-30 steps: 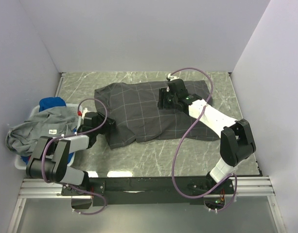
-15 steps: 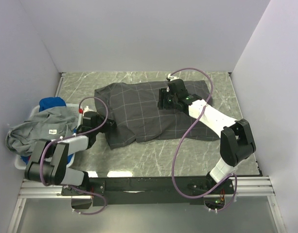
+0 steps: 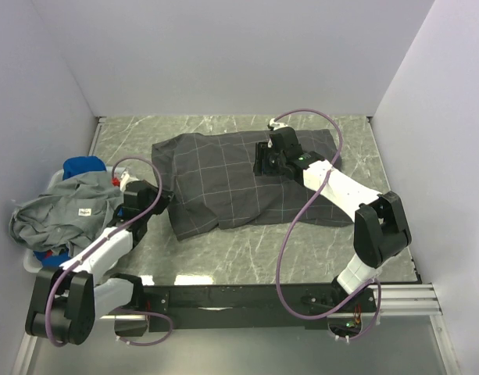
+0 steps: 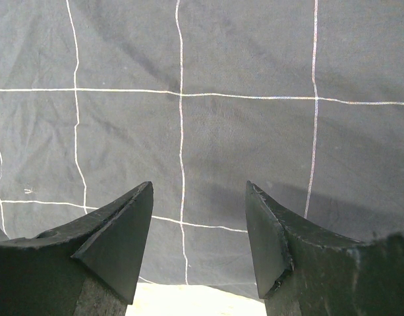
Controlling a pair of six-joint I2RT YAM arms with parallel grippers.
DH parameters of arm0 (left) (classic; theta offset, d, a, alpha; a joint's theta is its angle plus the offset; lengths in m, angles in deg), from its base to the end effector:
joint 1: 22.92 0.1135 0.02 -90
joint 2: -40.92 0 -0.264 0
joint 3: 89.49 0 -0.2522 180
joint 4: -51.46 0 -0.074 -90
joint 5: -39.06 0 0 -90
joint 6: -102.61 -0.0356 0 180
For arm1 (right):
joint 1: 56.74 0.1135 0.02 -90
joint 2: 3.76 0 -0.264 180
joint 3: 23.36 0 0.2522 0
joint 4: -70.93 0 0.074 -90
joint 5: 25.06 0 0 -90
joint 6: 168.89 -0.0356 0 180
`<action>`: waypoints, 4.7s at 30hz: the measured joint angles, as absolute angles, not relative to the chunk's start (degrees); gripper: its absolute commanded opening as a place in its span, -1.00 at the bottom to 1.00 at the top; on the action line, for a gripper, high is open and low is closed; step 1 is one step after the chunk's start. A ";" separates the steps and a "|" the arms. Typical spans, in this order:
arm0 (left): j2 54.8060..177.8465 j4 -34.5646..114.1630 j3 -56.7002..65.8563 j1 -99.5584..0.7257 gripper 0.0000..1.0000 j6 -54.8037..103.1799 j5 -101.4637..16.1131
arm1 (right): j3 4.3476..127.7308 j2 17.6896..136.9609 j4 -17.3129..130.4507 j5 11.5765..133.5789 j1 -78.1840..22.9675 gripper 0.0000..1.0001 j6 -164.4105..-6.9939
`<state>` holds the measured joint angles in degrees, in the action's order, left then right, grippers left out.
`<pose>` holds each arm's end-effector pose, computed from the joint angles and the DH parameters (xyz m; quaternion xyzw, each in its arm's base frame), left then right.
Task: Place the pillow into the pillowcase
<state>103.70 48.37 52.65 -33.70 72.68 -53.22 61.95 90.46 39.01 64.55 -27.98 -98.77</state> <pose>0.2210 -0.0406 0.1905 -0.3667 0.7747 -0.2845 0.4294 0.3258 0.1785 0.2661 -0.0690 0.9067 0.1685 0.3804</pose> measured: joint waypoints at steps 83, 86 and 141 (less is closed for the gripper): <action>92.47 23.59 44.43 -45.55 0.51 79.20 -59.71 | 45.98 68.93 40.37 55.37 -19.85 0.42 -108.21; 96.49 23.28 37.15 -36.26 0.37 79.33 -62.23 | 42.06 63.73 42.51 52.77 -7.44 0.40 -110.26; 143.05 40.42 19.49 -28.41 -0.63 83.94 -49.85 | 47.16 93.15 47.75 43.86 13.55 0.33 -120.23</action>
<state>143.05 40.42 19.49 -28.41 83.94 -49.85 47.16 93.15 47.75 43.86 13.55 -120.23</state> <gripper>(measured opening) 0.294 0.667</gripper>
